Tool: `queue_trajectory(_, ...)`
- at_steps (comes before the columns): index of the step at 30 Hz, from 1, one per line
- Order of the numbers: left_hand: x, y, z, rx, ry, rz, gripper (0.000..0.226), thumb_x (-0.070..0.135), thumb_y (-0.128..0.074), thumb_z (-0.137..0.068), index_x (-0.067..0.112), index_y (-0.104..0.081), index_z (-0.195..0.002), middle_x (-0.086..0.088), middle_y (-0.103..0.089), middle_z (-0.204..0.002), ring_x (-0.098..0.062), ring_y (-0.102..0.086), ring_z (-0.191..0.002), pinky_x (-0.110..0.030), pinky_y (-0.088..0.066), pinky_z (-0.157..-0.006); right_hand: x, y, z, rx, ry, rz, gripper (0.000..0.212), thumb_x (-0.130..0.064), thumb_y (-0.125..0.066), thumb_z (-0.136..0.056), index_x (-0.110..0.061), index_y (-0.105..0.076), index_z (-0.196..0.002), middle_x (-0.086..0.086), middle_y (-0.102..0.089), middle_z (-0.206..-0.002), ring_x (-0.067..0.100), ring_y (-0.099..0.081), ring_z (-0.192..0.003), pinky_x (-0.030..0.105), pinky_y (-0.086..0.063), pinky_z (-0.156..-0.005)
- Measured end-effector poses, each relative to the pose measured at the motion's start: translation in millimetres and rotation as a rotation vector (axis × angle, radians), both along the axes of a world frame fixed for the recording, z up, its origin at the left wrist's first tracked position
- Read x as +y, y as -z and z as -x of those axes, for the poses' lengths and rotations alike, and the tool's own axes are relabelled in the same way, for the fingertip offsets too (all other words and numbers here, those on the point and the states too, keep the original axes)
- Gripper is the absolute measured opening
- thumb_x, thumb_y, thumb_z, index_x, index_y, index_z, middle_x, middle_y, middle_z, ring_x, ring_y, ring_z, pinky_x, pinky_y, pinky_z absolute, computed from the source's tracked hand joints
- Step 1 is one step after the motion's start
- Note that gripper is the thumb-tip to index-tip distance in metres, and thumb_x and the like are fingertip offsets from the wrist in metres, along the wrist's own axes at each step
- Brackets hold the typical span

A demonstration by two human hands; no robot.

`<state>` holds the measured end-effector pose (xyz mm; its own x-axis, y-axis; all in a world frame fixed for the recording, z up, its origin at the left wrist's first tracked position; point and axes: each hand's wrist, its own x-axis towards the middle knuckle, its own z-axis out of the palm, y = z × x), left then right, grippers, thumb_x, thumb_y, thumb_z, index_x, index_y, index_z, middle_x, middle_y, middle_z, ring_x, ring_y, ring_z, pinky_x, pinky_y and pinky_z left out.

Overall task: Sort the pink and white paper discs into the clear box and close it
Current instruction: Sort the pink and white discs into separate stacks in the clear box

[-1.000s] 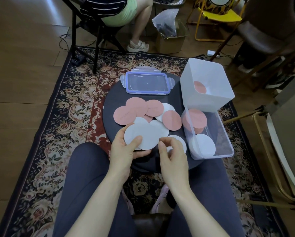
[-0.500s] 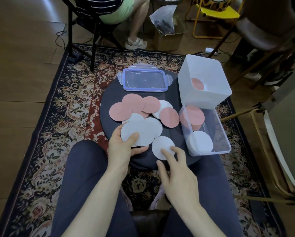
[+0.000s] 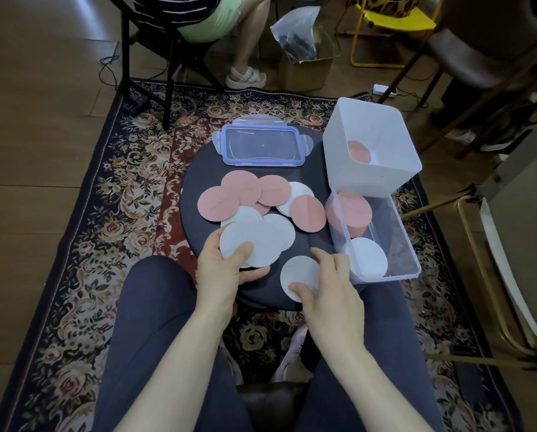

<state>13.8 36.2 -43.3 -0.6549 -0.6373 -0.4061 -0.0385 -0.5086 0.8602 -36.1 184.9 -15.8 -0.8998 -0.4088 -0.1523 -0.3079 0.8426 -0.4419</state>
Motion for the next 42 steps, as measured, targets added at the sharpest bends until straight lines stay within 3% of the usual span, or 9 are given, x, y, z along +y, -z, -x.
queue_trajectory(5,0,-1,0,0.007,-0.012,-0.013,0.033,0.0,-0.057,-0.093,0.014,-0.059,-0.122,-0.006,-0.066,-0.119,-0.021,-0.069,-0.099,-0.036,-0.059,-0.064,0,-2,-6,-0.026,0.119,0.372,0.004,-0.019,-0.052,-0.095,-0.017,-0.053,-0.099,-0.002,-0.052,-0.095,0.014,-0.051,-0.075,0.033,-0.039,-0.065)
queue_trajectory(11,0,-5,-2,0.035,0.024,-0.006,0.031,0.001,-0.057,-0.093,0.017,-0.059,-0.12,-0.004,-0.07,-0.113,-0.022,-0.071,-0.097,-0.034,-0.059,-0.064,-9,-5,8,-0.641,0.391,0.892,0.008,-0.01,-0.063,-0.089,-0.009,-0.06,-0.096,0.001,-0.054,-0.064,0.006,-0.037,-0.042,0.015,-0.03,-0.04)
queue_trajectory(18,2,-11,-4,0.087,0.152,-0.007,0.038,0.009,-0.065,-0.087,0.017,-0.055,-0.123,-0.006,-0.069,-0.115,-0.022,-0.07,-0.096,-0.037,-0.06,-0.068,-23,2,10,-0.678,0.432,0.936,0.012,-0.009,-0.064,-0.089,-0.009,-0.057,-0.099,0.005,-0.058,-0.072,0.007,-0.04,-0.042,0.016,-0.033,-0.039)
queue_trajectory(24,6,-8,-5,0.107,0.142,0.062,0.047,-0.005,-0.067,-0.084,0.019,-0.055,-0.123,-0.008,-0.067,-0.112,-0.021,-0.068,-0.093,-0.029,-0.057,-0.063,-21,3,9,-0.563,0.203,0.793,0.014,-0.013,-0.06,-0.092,-0.02,-0.063,-0.103,-0.009,-0.063,-0.07,0.007,-0.052,-0.054,0.018,-0.039,-0.047)
queue_trajectory(27,8,-7,-5,0.135,0.184,0.13,0.042,0.004,-0.068,-0.082,0.016,-0.055,-0.12,-0.008,-0.067,-0.108,-0.019,-0.067,-0.089,-0.028,-0.056,-0.064,-18,3,11,-0.45,0.107,0.757,0.016,-0.013,-0.06,-0.091,-0.027,-0.064,-0.096,-0.015,-0.064,-0.071,0.005,-0.051,-0.06,0.016,-0.041,-0.055)
queue_trajectory(32,16,-4,-10,0.001,0.395,0.457,0.021,0.024,-0.054,-0.088,0.033,-0.054,-0.107,0.008,-0.067,-0.102,-0.015,-0.062,-0.099,-0.036,-0.051,-0.087,-15,5,8,-0.359,0.025,0.751,0.018,-0.008,-0.059,-0.091,-0.025,-0.062,-0.091,-0.009,-0.067,-0.079,0.006,-0.058,-0.069,0.027,-0.05,-0.069)
queue_trajectory(36,12,2,-15,-0.204,0.375,1.292,0.019,0.033,-0.049,-0.091,0.022,-0.054,-0.107,0.008,-0.058,-0.098,-0.014,-0.052,-0.089,-0.032,-0.041,-0.075,-9,10,6,-0.221,-0.032,0.694,0.019,-0.009,-0.06,-0.091,-0.028,-0.062,-0.091,-0.009,-0.068,-0.086,0.013,-0.064,-0.082,0.037,-0.053,-0.077)
queue_trajectory(37,10,4,-16,-0.217,0.371,1.365,0.022,0.034,-0.047,-0.091,0.021,-0.055,-0.106,0.008,-0.057,-0.096,-0.015,-0.051,-0.087,-0.03,-0.04,-0.073,-6,12,6,-0.188,-0.053,0.667,0.019,-0.01,-0.061,-0.09,-0.029,-0.062,-0.093,-0.009,-0.067,-0.089,0.015,-0.064,-0.085,0.036,-0.053,-0.078)
queue_trajectory(42,10,6,-19,-0.165,0.44,1.176,0.026,0.033,-0.043,-0.093,0.02,-0.058,-0.109,0.009,-0.058,-0.099,-0.013,-0.054,-0.093,-0.028,-0.042,-0.079,-1,14,3,-0.177,-0.016,0.711,0.025,-0.01,-0.064,-0.089,-0.033,-0.064,-0.098,-0.012,-0.067,-0.094,0.013,-0.064,-0.089,0.03,-0.053,-0.08)
